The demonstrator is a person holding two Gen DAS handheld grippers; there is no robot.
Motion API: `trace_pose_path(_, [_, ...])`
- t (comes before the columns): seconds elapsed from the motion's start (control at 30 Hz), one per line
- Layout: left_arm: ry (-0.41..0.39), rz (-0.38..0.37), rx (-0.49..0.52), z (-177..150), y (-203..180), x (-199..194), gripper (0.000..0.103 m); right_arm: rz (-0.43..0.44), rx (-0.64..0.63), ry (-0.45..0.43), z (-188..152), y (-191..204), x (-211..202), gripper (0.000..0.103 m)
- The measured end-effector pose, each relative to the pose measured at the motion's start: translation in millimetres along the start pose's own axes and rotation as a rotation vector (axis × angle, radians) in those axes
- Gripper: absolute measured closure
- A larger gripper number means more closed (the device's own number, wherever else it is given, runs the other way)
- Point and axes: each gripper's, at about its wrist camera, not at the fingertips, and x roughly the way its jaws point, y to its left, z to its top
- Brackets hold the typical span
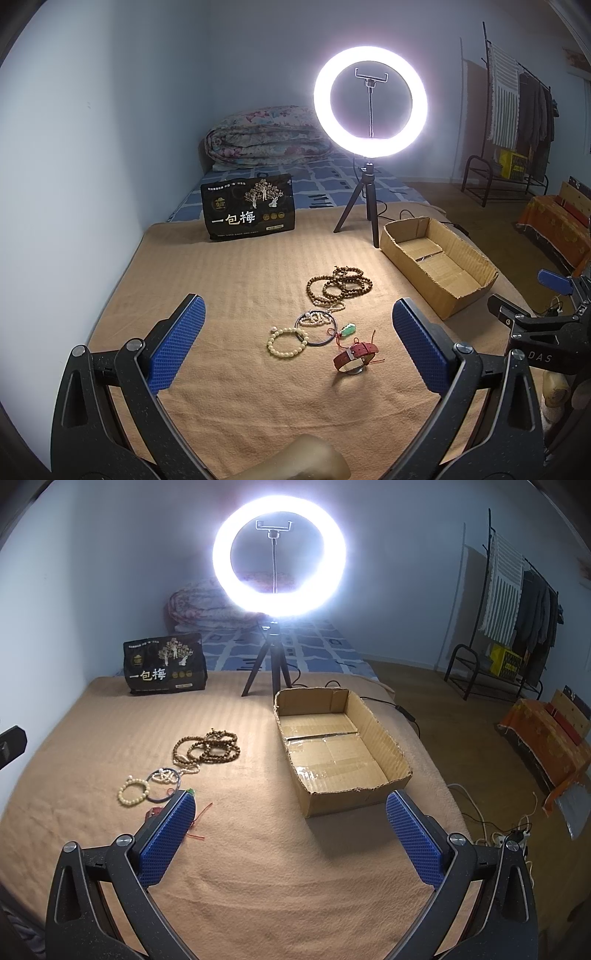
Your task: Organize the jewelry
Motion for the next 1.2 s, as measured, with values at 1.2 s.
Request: trace_pose_path(1.2, [0.112, 0.014, -0.043, -8.0, 32.1, 36.5, 0.000, 0.195, -0.125, -0.001, -5.0, 26.6, 16.0, 0.000])
